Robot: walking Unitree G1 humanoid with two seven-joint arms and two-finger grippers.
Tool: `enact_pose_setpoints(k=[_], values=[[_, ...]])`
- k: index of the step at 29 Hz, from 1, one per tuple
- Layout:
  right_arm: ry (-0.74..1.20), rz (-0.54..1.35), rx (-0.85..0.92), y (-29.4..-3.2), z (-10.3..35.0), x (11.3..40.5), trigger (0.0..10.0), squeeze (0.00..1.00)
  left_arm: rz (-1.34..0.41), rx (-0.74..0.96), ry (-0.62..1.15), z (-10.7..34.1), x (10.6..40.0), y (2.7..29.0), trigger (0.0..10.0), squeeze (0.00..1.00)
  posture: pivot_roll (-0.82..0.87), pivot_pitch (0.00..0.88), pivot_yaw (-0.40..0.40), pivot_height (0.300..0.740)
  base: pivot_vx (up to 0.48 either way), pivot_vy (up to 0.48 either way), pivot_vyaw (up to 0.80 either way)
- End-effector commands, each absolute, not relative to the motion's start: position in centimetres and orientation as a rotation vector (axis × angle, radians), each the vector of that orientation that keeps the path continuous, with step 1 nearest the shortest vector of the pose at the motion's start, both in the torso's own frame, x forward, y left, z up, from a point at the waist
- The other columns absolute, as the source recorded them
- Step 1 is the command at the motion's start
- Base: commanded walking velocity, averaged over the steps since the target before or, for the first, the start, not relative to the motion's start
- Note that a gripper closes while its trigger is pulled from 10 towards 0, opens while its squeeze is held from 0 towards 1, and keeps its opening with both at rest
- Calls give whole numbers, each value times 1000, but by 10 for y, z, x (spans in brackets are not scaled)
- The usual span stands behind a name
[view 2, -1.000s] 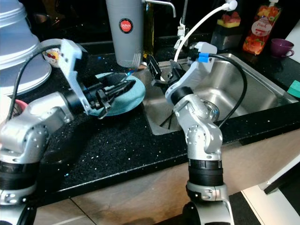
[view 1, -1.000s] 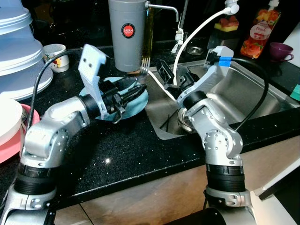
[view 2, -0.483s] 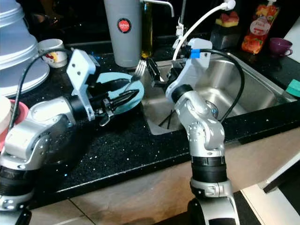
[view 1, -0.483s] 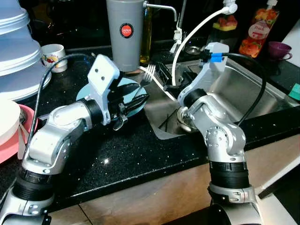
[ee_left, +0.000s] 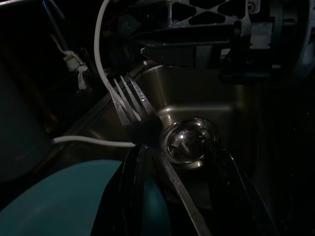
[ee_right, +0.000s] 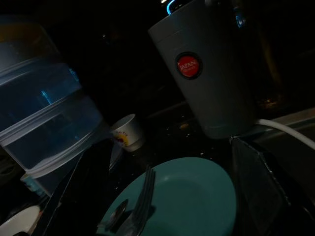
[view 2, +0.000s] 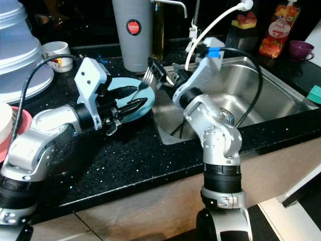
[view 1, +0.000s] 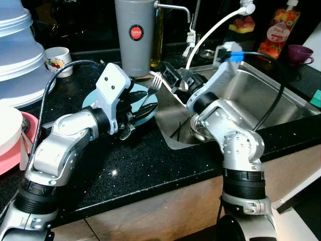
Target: Kitchen organization
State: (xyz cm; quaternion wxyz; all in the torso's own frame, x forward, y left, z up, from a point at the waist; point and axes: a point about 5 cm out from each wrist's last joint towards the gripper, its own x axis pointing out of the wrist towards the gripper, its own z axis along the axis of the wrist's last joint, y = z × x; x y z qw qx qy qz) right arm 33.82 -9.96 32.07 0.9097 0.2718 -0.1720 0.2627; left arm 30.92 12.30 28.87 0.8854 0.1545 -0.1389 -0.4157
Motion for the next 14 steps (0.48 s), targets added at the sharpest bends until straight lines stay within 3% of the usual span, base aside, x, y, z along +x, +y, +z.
enact_pose_setpoints(k=[1, 14], values=[[-374, 608, 553, -96, 329, 332, 10000, 0, -871, 346, -292, 289, 310, 123, 0, 0, -3, 100, 30, 740, 0, 0, 0], [-321, 662, 334, -77, 314, 327, 10000, 0, -886, 340, -321, 292, 311, 120, 0, 0, -4, 98, 32, 740, 0, 0, 0]])
